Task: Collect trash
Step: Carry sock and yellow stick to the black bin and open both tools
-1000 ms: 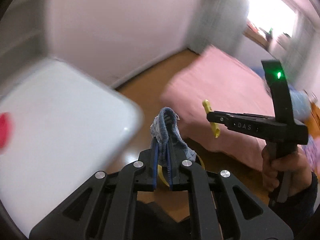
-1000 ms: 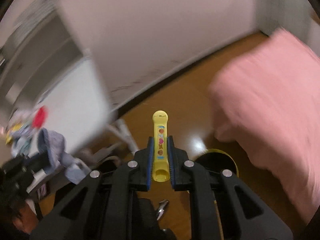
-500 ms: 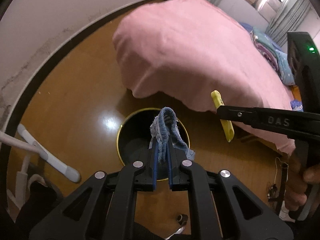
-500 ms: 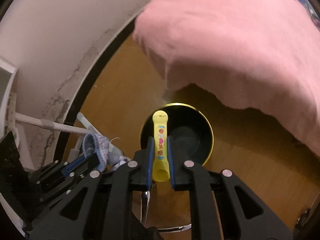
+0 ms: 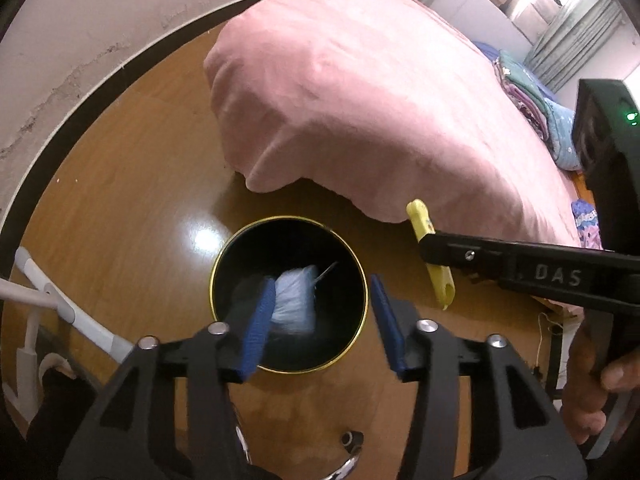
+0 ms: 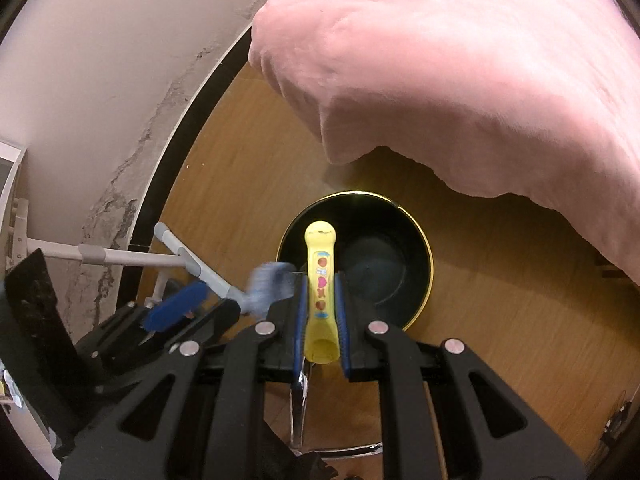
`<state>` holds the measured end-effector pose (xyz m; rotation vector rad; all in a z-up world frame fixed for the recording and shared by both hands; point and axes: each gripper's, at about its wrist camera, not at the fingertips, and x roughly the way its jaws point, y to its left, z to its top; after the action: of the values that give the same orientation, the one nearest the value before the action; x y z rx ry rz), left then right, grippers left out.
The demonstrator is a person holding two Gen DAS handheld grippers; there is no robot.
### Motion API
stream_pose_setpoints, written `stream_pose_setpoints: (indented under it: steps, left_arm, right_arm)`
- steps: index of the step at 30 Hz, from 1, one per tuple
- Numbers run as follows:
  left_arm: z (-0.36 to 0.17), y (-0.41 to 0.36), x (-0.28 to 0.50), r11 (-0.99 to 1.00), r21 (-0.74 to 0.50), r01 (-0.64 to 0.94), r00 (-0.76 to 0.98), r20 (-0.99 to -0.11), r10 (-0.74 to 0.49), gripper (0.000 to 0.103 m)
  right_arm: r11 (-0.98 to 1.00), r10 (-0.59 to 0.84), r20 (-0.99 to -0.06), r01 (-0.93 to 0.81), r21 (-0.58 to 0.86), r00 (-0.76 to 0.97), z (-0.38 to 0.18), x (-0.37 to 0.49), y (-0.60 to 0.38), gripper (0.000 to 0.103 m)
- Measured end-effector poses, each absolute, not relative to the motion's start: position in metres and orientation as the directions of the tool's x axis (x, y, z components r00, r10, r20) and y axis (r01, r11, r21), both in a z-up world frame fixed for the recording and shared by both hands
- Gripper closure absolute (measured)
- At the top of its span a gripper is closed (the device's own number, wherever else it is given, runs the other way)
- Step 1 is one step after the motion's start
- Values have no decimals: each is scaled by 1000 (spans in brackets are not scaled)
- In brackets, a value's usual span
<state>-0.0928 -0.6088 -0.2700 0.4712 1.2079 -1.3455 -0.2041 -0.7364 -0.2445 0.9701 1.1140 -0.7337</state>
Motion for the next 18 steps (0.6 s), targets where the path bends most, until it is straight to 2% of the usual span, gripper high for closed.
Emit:
stream_pose_setpoints:
  steps: [3,5,6,8,9,16,18]
  left_arm:
    - [-262,-603,-91,248,-357,901,-203,-850,-486,52]
    - [-255,-599,-89,253,-351,902,-190,-847,-497,44]
    - [-249,-595,-88,255,-347,903,-181,-843,-507,42]
    - [-239,-588,-85,259,-340,904,-165,-835,-525,34]
    - [-232,-582,-84,262,-334,905,-152,-831,-535,32]
    - [-171,-528,-71,311,-278,909,-37,-796,-604,14]
    - [-145,-506,-66,326,-261,908,4,-776,-631,12]
  right_arm:
    - [419,-19,-955,870,261,296,-243,-202,-735,89]
    - [424,-23,-955,868,259,296,-243,-200,-733,89]
    - [426,-26,-956,869,253,291,-243,-199,-732,85]
    - [427,-34,-958,871,244,285,-242,-197,-730,54]
    - [428,-47,-956,870,243,291,-239,-197,-730,32]
    - [467,-133,-941,857,217,311,-207,-186,-719,26]
    - [512,-173,-932,837,191,319,-190,-174,-706,26]
